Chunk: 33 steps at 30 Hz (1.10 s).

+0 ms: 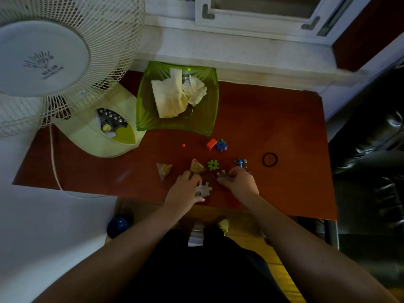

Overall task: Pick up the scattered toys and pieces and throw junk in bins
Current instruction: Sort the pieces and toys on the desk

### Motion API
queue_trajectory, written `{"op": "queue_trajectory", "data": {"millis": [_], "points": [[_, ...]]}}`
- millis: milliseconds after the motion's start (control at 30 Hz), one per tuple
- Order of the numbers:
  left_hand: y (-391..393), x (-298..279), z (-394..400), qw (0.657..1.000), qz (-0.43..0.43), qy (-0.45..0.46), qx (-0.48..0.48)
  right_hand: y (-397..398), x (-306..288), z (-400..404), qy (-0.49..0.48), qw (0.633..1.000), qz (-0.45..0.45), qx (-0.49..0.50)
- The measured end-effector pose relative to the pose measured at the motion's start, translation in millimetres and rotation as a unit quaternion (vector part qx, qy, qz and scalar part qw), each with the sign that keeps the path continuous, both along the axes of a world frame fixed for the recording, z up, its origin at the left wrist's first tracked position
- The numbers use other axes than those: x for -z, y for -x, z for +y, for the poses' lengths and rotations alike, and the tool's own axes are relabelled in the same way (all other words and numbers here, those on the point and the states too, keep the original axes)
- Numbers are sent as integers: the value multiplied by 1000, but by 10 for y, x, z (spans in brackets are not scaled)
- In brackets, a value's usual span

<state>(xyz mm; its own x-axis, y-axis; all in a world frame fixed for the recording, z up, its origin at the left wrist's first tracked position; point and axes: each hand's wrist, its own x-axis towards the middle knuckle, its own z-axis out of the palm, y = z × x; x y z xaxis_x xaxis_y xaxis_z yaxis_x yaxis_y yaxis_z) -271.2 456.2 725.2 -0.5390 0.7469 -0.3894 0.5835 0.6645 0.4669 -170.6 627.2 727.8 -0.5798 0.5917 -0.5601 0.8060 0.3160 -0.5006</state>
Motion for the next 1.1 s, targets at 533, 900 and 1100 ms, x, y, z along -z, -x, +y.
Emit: {"op": "queue_trajectory", "data": {"millis": [533,900,1100], "points": [[72,-168,17,793,-442,-186,-376,-213,-241,-52,301,928,136,169],[3,-230,-4,596,-663,-175,-418,25,-373,-469,154,983,88,-38],[85,-207,-132,621,-623,-201,-431,2,-346,-509,69,989,125,35]]}}
